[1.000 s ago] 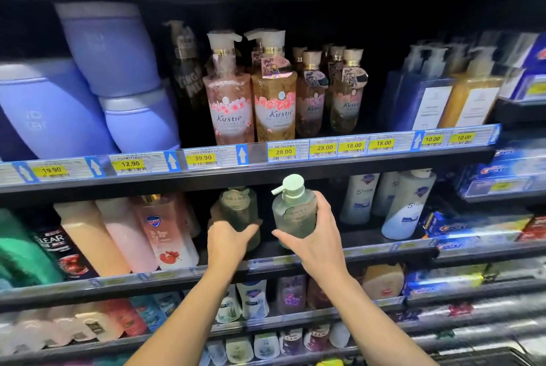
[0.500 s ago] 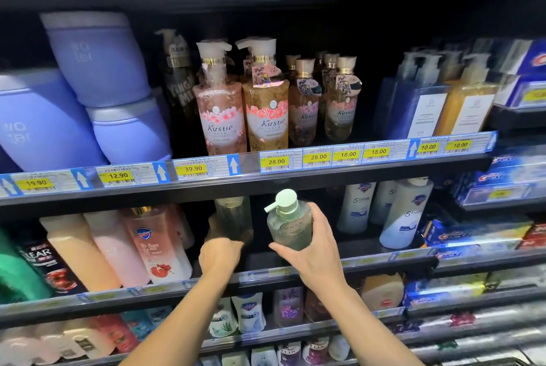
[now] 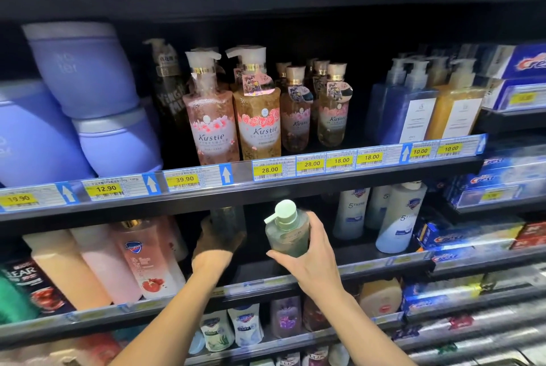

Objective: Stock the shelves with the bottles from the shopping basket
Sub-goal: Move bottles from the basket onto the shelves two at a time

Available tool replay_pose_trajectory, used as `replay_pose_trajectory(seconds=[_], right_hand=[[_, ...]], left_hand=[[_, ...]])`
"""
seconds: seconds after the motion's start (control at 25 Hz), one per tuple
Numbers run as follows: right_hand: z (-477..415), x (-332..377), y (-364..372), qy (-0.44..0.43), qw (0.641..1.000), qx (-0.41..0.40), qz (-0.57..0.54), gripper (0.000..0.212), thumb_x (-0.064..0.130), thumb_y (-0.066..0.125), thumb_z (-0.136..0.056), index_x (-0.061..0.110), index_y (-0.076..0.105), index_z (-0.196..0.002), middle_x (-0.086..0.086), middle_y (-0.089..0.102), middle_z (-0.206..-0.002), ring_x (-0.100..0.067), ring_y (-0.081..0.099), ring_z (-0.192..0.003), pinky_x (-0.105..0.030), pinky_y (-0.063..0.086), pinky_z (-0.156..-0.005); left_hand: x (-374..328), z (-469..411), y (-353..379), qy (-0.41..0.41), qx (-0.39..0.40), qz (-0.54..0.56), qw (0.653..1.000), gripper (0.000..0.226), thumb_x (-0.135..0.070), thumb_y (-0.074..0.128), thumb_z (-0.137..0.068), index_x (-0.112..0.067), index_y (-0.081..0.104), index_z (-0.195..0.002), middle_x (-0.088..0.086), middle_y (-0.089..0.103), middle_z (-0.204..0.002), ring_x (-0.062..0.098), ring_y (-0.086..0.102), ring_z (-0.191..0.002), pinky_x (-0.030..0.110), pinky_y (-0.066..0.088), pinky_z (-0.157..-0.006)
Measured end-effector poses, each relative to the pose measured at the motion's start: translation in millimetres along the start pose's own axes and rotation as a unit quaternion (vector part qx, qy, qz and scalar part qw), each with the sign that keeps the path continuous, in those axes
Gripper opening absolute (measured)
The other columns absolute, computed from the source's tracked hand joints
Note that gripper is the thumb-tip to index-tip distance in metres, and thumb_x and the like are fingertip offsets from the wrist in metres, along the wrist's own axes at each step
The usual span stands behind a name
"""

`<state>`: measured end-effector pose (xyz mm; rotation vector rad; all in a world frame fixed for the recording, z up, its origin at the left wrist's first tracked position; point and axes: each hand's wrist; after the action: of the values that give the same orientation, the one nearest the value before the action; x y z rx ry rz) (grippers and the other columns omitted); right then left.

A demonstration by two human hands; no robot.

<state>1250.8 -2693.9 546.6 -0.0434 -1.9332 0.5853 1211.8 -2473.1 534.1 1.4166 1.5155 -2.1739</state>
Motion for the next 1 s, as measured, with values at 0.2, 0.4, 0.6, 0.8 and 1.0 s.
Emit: replay_pose_trajectory(seconds=[0.2, 0.4, 0.6, 0.8, 1.0], right_hand=[[-7.7, -7.4, 21.9, 0.058, 0.997, 0.035, 0.022, 0.083, 0.048, 0.092, -0.066, 0.031, 0.04, -0.129, 0.011, 0.052, -0.126, -0.009, 0.051, -0.117, -0.018, 0.043, -0.087], [-29.6, -3.5, 35.1, 0.13, 0.989, 0.037, 0.057, 0.086, 0.06, 0.09, -0.062, 0.011, 0.053, -0.121, 0.001, 0.059, -0.11, -0.018, 0.059, -0.107, -0.035, 0.055, -0.09], [-43.0, 5.5, 40.8, 0.142, 0.988, 0.043, 0.043, 0.084, 0.057, 0.089, -0.066, 0.01, 0.05, -0.124, -0.005, 0.069, -0.113, -0.021, 0.065, -0.107, -0.035, 0.057, -0.092], [-24.2, -12.1, 36.4, 0.152, 0.964, 0.094, 0.198, 0.065, 0.071, 0.078, -0.071, 0.013, 0.06, -0.092, 0.002, 0.062, -0.087, -0.018, 0.063, -0.087, -0.028, 0.052, -0.067], [-21.6, -14.8, 32.9, 0.124, 0.951, 0.1, 0.266, 0.054, 0.054, 0.074, -0.087, 0.014, 0.057, -0.118, -0.003, 0.065, -0.112, -0.021, 0.065, -0.098, -0.023, 0.041, -0.067]], left_hand=[[25.3, 27.0, -7.3, 0.083, 0.005, -0.238, 0.968, 0.074, -0.062, 0.052, -0.09, -0.012, 0.039, -0.143, 0.014, 0.066, -0.121, 0.034, 0.065, -0.106, 0.036, 0.052, -0.083], [39.6, 38.6, -4.4, 0.142, 0.029, -0.346, 0.927, 0.062, -0.063, 0.031, -0.097, -0.017, 0.067, -0.118, 0.007, 0.072, -0.112, 0.028, 0.064, -0.107, 0.037, 0.051, -0.085], [44.5, 38.9, -3.1, 0.149, 0.017, -0.365, 0.919, 0.055, -0.057, 0.03, -0.098, -0.023, 0.072, -0.108, 0.008, 0.072, -0.11, 0.031, 0.062, -0.105, 0.039, 0.046, -0.085], [45.1, 39.9, -1.9, 0.141, 0.016, -0.359, 0.923, 0.054, -0.056, 0.029, -0.097, -0.026, 0.071, -0.116, 0.005, 0.07, -0.116, 0.029, 0.059, -0.109, 0.04, 0.046, -0.088], [44.4, 40.7, -1.1, 0.134, 0.027, -0.361, 0.922, 0.052, -0.054, 0.029, -0.098, -0.028, 0.067, -0.124, 0.004, 0.066, -0.125, 0.027, 0.055, -0.116, 0.04, 0.042, -0.094]])
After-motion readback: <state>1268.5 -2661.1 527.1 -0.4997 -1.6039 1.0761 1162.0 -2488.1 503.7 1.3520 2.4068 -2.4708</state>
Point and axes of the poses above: each hand's wrist, its own z-axis away from the middle knuckle, its own y-axis out of the palm, x = y × z
